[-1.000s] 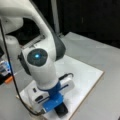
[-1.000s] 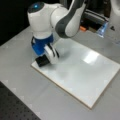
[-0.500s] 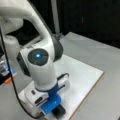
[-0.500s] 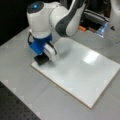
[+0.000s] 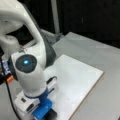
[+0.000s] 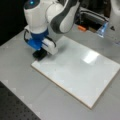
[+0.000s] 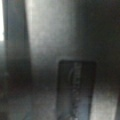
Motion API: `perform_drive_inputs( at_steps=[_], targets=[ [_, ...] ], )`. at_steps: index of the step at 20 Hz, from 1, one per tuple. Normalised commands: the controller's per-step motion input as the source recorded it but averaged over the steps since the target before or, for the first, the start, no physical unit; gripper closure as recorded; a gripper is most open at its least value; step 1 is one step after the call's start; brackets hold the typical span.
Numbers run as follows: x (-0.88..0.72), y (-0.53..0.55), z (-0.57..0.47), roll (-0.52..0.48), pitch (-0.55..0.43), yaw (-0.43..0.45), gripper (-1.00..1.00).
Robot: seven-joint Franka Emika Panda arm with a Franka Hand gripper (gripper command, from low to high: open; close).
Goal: Erasing curve lines
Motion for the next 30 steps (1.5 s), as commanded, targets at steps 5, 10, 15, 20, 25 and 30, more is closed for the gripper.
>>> perform_drive_inputs(
  at_steps=[5, 10, 15, 20, 25, 30],
  targets=[
    [-0.31, -0.01, -0.01, -0.103, -0.052, 0.151, 1.0],
    [-0.24, 0.01, -0.03, -0.113, -0.061, 0.17, 1.0],
    [-0.21, 0.0, -0.03, -0.115, -0.063, 0.172, 1.0],
    [-0.21, 0.0, -0.03, -0.109, -0.071, 0.217, 1.0],
    [-0.25, -0.08, 0.03, -0.065, -0.087, 0.465, 1.0],
    [-0.27, -0.07, 0.0, -0.044, -0.066, 0.272, 1.0]
  ],
)
